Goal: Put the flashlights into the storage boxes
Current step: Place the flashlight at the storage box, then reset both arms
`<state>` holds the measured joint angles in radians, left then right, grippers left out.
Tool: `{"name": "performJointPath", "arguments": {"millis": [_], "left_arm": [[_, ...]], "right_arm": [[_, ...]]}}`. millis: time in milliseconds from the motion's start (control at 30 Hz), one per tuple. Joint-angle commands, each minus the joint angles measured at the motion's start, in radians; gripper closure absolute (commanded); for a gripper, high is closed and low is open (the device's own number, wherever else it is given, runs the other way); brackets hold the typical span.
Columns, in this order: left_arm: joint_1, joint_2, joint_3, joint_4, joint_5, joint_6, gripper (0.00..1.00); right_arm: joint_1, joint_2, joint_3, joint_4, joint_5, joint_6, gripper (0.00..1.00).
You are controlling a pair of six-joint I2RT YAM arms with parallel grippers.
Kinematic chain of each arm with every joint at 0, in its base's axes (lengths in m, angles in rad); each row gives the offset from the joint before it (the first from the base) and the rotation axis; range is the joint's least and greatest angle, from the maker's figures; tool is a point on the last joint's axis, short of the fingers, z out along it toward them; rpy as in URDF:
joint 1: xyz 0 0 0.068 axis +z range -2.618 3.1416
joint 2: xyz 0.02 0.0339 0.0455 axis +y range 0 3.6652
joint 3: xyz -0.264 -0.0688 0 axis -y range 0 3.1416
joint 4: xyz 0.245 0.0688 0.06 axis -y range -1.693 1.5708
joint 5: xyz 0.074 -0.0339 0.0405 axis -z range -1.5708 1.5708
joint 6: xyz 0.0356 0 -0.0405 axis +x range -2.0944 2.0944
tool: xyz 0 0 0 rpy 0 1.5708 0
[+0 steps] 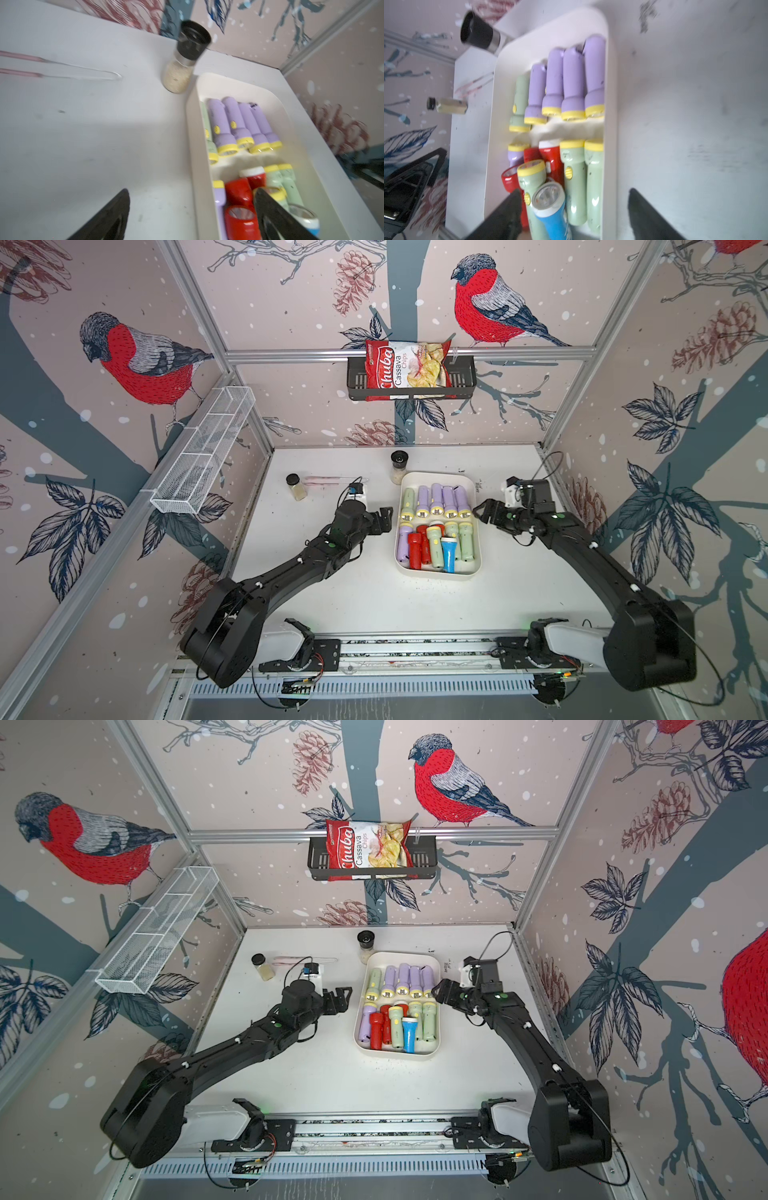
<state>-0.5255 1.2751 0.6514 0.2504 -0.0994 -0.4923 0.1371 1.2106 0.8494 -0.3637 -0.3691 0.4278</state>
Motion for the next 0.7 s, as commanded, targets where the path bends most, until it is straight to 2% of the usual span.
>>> {"name": "performJointPath", "arguments": {"millis": [0,167,400,467,567,667], "left_arm": [[0.043,-0.045,-0.002,-0.033,-0.222,0.080,0.04],[0.106,-0.124,-0.091,0.068,-0.483,0.179,0.04],[0.166,-0.094,-0.162,0.184,-0.644,0.306,0.04],[0.167,-0.079,-0.200,0.260,-0.661,0.354,0.04],[0.168,-0.076,-0.316,0.478,-0.646,0.428,0.03],[0.191,-0.069,-0.408,0.647,-0.620,0.437,0.04]], "right_arm": [[-0.097,-0.038,-0.040,0.176,0.072,-0.053,0.01],[-0.249,-0.110,-0.194,0.439,0.140,-0.083,0.01],[-0.303,-0.188,-0.465,0.795,0.266,-0.161,0.01],[-0.301,-0.199,-0.529,0.890,0.269,-0.190,0.01],[-0.297,-0.206,-0.629,1.055,0.262,-0.211,0.01],[-0.277,-0.195,-0.718,1.220,0.284,-0.257,0.01]]}}
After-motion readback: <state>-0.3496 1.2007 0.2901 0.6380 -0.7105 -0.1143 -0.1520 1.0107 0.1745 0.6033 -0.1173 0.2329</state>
